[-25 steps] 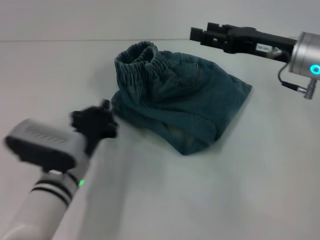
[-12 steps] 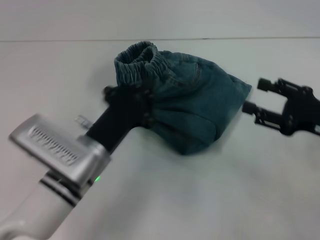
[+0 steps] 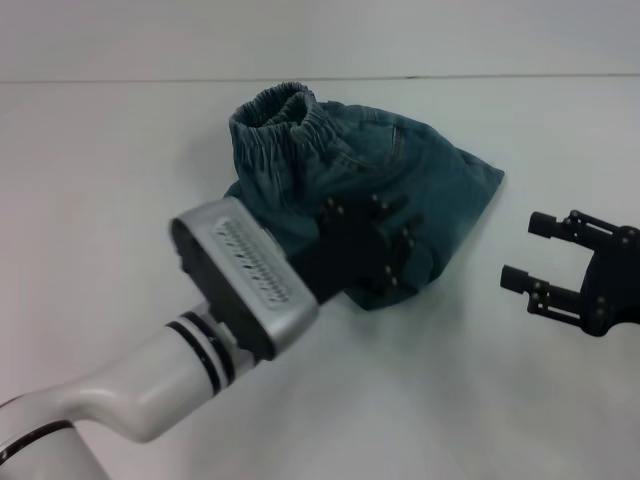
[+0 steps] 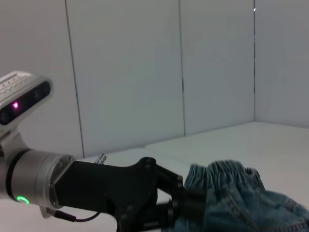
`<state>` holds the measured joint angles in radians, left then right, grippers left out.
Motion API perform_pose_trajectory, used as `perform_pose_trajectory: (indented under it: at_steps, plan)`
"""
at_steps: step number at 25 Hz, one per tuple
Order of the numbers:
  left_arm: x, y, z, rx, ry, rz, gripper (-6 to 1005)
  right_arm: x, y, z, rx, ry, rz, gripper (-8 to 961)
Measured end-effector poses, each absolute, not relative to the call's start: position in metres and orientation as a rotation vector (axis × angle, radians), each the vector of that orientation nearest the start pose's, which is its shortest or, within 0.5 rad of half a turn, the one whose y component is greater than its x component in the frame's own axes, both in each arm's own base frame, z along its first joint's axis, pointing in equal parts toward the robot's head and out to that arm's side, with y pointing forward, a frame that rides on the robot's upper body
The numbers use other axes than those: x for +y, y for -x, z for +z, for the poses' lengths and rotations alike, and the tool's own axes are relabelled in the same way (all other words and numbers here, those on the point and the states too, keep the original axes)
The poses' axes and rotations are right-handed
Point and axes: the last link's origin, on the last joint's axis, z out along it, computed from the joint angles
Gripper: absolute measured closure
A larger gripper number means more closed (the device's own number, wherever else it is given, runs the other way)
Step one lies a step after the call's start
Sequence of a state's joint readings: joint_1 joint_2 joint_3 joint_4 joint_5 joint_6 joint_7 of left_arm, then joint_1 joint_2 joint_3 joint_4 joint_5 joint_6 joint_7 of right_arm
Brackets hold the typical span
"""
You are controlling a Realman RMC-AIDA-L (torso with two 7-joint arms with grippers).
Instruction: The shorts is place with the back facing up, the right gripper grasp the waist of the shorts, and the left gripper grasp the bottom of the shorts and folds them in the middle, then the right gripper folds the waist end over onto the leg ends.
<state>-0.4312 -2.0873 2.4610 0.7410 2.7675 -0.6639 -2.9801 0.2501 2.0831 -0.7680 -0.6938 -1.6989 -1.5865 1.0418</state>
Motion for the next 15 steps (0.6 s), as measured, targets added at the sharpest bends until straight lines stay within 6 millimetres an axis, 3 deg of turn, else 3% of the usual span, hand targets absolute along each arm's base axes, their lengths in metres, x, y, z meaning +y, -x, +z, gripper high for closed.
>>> perform_pose_trajectory:
  at_steps: [4,10,12,15]
  plan:
    - [0.302,0.176,-0.157,-0.021,2.387,-0.494,911,0.266,-0.313,0.016,0.371,2.505,0.759,171]
    - [0.306,0.178,-0.139,-0.061,2.324,-0.502,712,0.261,-0.32,0.02,0.382,2.488,0.736,169]
    - [0.308,0.18,-0.136,-0.074,2.308,-0.504,475,0.261,-0.322,0.021,0.384,2.476,0.738,169]
    - [0.311,0.18,-0.131,-0.088,2.284,-0.516,371,0.261,-0.322,0.022,0.386,2.469,0.738,168]
